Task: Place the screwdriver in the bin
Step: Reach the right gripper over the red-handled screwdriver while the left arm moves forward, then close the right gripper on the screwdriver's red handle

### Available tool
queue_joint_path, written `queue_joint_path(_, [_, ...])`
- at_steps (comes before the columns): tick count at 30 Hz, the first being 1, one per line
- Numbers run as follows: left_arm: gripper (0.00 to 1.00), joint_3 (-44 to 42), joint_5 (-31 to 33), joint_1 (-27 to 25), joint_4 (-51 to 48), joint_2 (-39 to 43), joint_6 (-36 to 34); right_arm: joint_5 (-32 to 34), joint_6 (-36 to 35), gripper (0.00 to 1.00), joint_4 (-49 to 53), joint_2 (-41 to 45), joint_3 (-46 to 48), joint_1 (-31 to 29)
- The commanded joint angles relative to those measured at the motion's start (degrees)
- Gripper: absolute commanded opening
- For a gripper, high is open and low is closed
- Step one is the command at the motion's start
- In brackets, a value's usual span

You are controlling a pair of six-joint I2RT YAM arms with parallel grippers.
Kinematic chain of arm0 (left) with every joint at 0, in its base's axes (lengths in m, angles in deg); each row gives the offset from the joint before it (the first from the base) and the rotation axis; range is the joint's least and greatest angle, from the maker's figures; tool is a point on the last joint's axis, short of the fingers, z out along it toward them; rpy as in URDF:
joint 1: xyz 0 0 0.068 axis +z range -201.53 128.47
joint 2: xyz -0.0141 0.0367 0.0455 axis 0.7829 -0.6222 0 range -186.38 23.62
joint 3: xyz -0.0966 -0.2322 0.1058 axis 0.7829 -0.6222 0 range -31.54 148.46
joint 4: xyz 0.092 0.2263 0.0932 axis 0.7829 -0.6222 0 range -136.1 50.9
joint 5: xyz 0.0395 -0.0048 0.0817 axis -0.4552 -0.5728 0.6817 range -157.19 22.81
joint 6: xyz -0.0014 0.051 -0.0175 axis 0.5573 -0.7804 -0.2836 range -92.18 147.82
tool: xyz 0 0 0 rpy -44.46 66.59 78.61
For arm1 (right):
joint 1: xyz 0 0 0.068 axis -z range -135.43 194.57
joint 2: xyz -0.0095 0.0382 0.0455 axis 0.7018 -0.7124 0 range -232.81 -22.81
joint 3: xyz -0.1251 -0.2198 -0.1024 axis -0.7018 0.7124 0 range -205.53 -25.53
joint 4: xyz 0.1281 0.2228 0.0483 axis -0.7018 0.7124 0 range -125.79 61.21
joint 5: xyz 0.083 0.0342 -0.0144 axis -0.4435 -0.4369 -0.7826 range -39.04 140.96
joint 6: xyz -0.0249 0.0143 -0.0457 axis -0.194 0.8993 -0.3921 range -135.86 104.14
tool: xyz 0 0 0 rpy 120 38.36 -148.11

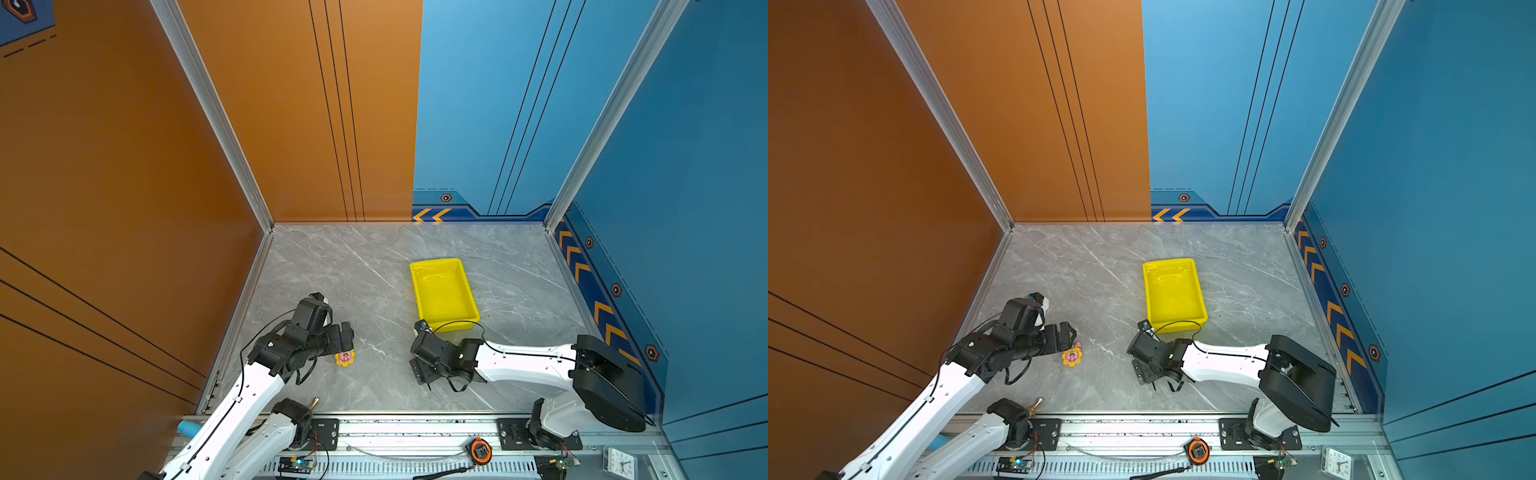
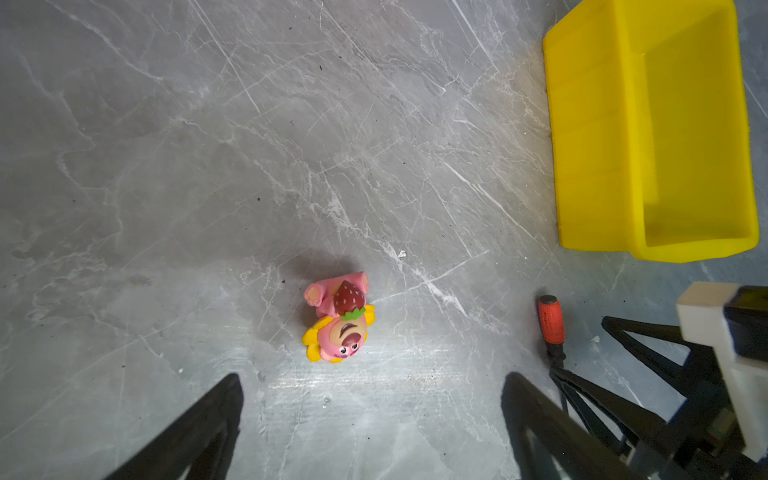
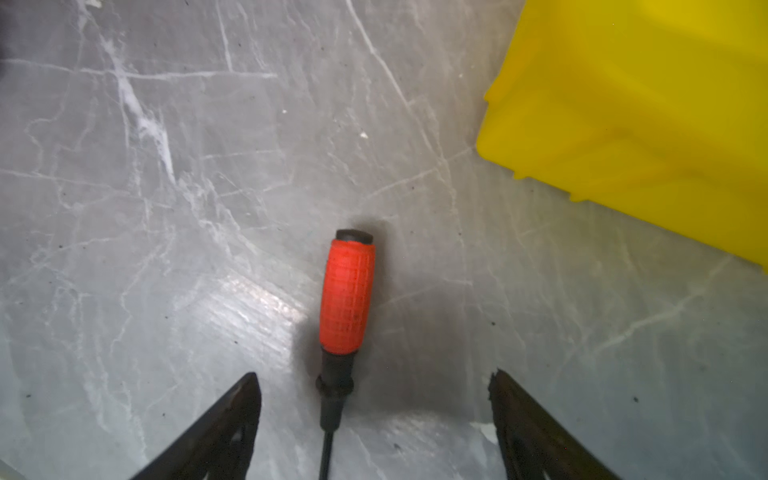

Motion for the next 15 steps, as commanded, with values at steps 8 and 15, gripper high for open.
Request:
queue_joint_path(8, [0.98, 0.56, -1.26, -0.34, -2.21, 2.18, -1.44, -0.4, 0.88, 0.65, -2.76, -7.36, -5.28, -0.28])
queue_joint_path(15, [0.98, 0.37, -0.96, -0.17, -2.19, 2.05, -1.48, -0.11, 1.22, 0.46, -2.68, -10.03, -6.54, -0.39])
